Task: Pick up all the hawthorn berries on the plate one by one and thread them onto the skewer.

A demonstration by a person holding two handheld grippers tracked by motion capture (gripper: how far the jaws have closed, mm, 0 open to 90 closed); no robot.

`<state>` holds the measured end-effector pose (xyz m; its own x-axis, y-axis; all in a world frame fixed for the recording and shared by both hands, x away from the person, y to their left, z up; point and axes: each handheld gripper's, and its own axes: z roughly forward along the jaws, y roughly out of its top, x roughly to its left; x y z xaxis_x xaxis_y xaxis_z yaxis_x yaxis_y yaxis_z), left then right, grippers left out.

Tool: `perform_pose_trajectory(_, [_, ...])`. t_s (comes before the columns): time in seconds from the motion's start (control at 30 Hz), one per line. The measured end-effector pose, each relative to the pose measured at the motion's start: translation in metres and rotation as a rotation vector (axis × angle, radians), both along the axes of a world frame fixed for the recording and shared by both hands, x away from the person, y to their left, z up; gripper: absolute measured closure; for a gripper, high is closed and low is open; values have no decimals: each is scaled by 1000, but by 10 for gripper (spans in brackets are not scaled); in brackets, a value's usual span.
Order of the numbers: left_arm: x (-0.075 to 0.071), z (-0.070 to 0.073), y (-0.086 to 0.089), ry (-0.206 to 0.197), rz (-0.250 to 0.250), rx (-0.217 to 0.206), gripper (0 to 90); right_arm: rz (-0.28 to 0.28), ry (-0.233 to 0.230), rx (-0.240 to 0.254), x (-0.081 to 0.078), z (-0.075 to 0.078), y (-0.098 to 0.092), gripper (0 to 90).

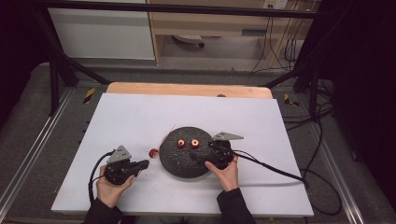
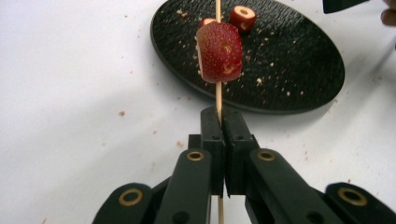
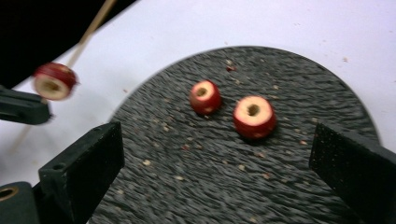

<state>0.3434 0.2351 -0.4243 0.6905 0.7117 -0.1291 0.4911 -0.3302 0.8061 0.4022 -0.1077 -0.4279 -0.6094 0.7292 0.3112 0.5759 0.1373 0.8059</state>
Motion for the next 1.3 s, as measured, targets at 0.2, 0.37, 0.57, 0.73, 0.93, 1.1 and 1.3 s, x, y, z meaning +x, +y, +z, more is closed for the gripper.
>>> perform_pose_trajectory(0.2, [-5, -4, 12, 14, 3, -26, 884, 16, 24, -89, 8, 1, -4, 42])
perform_pose_trajectory(0.37, [-9, -8, 16, 15, -3, -14, 884, 26, 53, -153, 16, 3, -7, 43])
perform_pose_trajectory(0.57, [-10, -11, 16, 19, -11, 0, 884, 38, 62, -206, 26, 12, -7, 51])
perform_pose_trajectory(0.73, [-10, -11, 17, 17, -8, -1, 885, 76, 58, -282, 36, 21, 5, 67])
perform_pose_trajectory(0.93, [-10, -11, 16, 17, -8, 1, 884, 114, 106, -376, 49, 26, 15, 94])
perform_pose_trajectory(1.1, [-10, -11, 16, 19, -9, 0, 885, 139, 140, -429, 59, 28, 22, 147])
perform_pose_trajectory(1.3, [-10, -11, 16, 19, -7, -2, 884, 164, 170, -461, 70, 31, 31, 235])
